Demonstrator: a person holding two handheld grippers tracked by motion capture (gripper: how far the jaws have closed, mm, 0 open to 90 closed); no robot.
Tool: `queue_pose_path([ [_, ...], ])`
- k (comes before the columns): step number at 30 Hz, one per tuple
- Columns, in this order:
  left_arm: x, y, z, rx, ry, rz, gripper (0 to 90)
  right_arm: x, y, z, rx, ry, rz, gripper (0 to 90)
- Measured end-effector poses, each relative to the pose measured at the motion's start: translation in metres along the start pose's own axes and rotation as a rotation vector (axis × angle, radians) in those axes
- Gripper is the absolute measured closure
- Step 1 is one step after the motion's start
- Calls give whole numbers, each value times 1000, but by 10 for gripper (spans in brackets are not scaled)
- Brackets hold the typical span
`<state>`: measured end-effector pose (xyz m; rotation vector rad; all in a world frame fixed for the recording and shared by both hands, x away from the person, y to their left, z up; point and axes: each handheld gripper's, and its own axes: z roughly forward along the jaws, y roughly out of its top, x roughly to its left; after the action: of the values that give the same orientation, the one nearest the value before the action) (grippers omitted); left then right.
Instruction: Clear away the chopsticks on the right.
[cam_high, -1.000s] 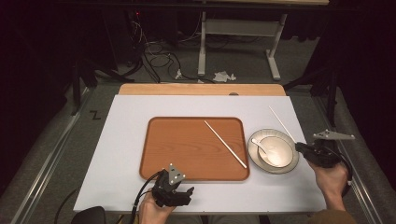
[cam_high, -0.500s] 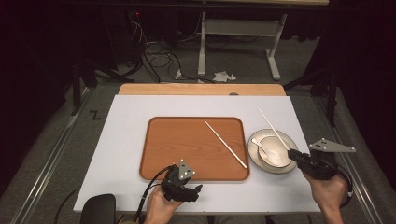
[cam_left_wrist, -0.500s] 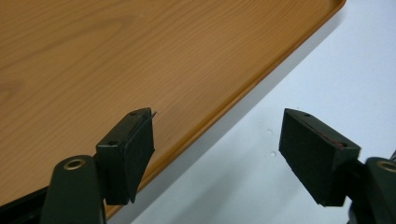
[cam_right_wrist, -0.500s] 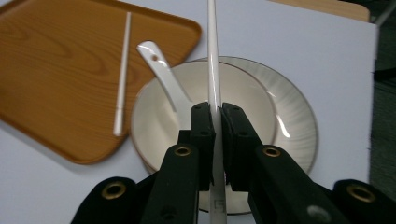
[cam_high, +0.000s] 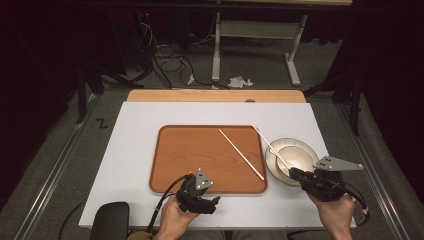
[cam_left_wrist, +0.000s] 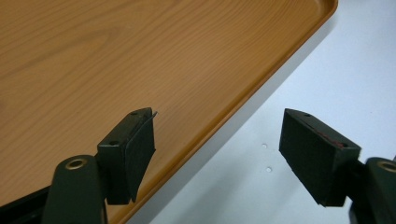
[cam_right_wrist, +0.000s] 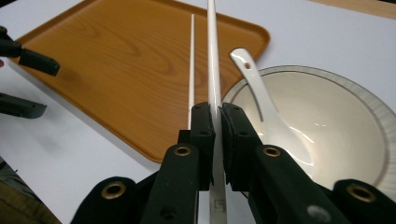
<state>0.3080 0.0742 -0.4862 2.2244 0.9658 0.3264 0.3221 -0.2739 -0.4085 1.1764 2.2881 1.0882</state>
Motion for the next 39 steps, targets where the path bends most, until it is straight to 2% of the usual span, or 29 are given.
queue_pose_path([
  [5,0,-1,0,6,10,0,267,14,2,17,44,17,-38,849],
  [8,0,-2,0,6,10,-3,266,18,2,24,60,21,-34,850],
  [9,1,-3,-1,3,10,-11,267,22,3,31,78,20,-48,849],
  [14,3,-5,-3,5,10,-27,266,33,4,48,91,21,-83,849],
  [17,3,-9,-4,13,15,-36,266,39,5,61,120,29,-102,849],
  [19,3,-10,-7,9,22,-43,266,39,6,75,163,20,-112,849],
  [28,5,-23,-16,11,63,-92,266,42,11,106,238,27,-145,848],
  [32,6,-30,-22,12,79,-121,268,38,13,120,281,21,-127,848],
  [35,7,-34,-25,19,93,-141,269,36,18,125,286,19,-130,848],
  [38,8,-38,-27,20,106,-158,269,42,21,132,296,16,-160,847],
  [39,8,-40,-29,20,111,-164,269,44,21,135,298,23,-157,847],
])
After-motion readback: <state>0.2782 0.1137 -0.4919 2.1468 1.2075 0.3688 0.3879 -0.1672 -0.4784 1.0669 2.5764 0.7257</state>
